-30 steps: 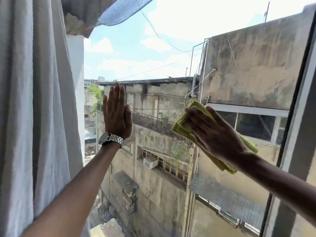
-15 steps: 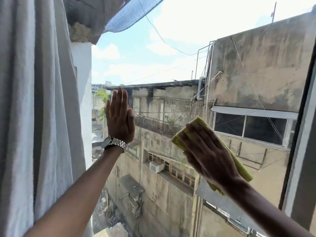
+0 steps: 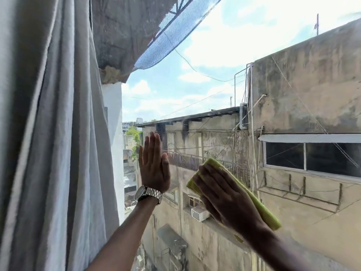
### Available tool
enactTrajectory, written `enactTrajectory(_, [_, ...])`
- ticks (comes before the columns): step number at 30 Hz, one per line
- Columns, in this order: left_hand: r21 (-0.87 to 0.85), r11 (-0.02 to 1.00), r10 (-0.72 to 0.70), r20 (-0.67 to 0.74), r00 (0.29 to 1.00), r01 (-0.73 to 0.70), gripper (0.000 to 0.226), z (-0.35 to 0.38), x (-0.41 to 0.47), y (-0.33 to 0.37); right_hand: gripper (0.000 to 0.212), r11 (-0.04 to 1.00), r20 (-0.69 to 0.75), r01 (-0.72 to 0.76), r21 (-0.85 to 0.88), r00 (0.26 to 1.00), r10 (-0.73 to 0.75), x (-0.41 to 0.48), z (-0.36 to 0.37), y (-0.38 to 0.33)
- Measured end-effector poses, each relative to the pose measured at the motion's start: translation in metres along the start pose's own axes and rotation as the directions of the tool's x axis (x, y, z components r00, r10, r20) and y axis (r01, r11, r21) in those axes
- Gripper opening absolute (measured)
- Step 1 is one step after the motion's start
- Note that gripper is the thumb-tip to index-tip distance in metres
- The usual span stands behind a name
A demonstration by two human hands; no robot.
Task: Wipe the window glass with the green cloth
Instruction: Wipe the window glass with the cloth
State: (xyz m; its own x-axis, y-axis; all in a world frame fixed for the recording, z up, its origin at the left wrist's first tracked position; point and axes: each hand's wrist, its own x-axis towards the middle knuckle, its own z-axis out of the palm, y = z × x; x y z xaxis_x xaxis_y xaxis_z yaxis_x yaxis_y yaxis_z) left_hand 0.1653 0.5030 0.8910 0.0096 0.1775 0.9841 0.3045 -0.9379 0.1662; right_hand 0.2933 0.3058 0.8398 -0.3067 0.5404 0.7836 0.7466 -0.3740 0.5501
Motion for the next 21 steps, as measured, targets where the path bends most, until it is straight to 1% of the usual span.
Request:
enactTrajectory(3, [0.020, 1.000, -0.019, 0.019, 1.000, 0.018, 0.062, -0.002, 0.002, 0.001, 0.057, 1.000, 0.014, -0.007, -0.030, 1.000, 0.007, -0.063, -0.008, 0.019])
enactTrajectory(4, [0.048, 0.999, 0.000, 0.044, 0.999, -0.002, 0.062, -0.003, 0.002, 0.003, 0.054, 0.999, 0.013, -0.017, -0.032, 1.000, 0.017, -0.073, -0.012, 0.025])
enactTrajectory(6, [0.088, 0.991, 0.090, 0.100, 0.991, -0.099, 0.060, -0.004, 0.002, 0.008, 0.048, 0.999, 0.000, -0.053, -0.011, 0.999, 0.053, -0.072, -0.018, 0.030])
enactTrajectory(8, [0.060, 0.988, 0.138, 0.118, 0.983, -0.145, 0.059, -0.003, 0.002, 0.014, 0.046, 0.993, -0.035, -0.119, -0.006, 0.992, 0.118, -0.046, -0.019, 0.023])
enactTrajectory(10, [0.046, 0.990, 0.127, 0.086, 0.988, -0.131, 0.059, 0.000, -0.002, 0.012, 0.048, 0.984, -0.064, -0.174, 0.024, 0.982, 0.176, -0.004, -0.012, 0.012])
enactTrajectory(13, [0.029, 0.983, 0.182, 0.053, 0.982, -0.183, 0.060, 0.004, -0.003, 0.000, 0.053, 0.968, -0.086, -0.242, 0.072, 0.965, 0.248, 0.061, -0.004, 0.003])
enactTrajectory(15, [0.029, 0.982, 0.183, 0.044, 0.982, -0.184, 0.060, 0.005, -0.001, -0.001, 0.053, 0.969, -0.086, -0.235, 0.069, 0.967, 0.241, 0.072, -0.003, 0.002])
enactTrajectory(17, [0.033, 0.986, 0.163, 0.059, 0.985, -0.165, 0.060, 0.003, -0.001, 0.003, 0.053, 0.976, -0.065, -0.205, 0.071, 0.976, 0.209, 0.039, -0.002, 0.004])
enactTrajectory(21, [0.037, 0.991, 0.127, 0.123, 0.984, -0.132, 0.062, -0.004, 0.000, 0.008, 0.058, 0.985, -0.002, -0.169, 0.027, 0.986, 0.170, -0.092, -0.011, 0.012])
